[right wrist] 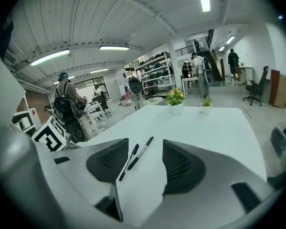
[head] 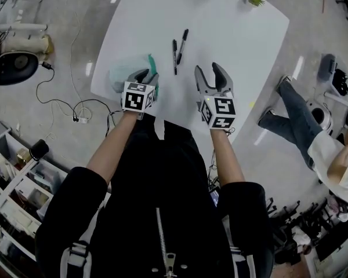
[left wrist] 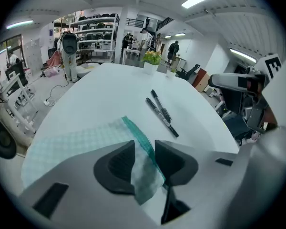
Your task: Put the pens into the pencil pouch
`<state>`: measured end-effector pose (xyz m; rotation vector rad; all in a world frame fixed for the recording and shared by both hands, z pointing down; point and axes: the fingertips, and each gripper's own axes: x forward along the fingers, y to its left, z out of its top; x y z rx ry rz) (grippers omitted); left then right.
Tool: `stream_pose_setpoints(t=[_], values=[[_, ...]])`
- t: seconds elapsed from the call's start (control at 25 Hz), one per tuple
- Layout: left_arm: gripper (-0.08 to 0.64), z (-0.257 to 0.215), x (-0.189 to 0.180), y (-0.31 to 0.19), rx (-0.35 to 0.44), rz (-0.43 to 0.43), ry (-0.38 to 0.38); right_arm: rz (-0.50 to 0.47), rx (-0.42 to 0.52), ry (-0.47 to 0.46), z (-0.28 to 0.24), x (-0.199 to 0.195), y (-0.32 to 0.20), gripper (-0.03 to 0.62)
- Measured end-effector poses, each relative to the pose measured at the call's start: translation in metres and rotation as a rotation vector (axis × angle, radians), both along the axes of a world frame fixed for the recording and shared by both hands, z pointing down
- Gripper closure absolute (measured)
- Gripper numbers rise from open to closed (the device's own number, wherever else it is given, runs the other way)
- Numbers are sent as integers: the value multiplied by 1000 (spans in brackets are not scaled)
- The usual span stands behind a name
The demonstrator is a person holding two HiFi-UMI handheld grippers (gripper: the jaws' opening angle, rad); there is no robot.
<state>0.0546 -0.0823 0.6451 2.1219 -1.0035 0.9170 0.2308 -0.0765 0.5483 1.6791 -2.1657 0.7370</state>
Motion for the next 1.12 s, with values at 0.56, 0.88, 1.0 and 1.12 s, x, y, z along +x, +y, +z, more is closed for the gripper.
stream_pose_setpoints(t=[0.56,0.88,1.0,1.12], values=[[520,4,-7,1,5,-22,38,-40,-42,-3,19,-22,10,374],[523,-22,-14,1,41,-23,107,-65,-74,4,30,-38,12,374],[525,-27,-15,-1,41,-29,131,-79,-101,9,40,-44,13,374],[525,-30,-15,-2,37,-34,157,-106,-134,14,53,-56,13,379]])
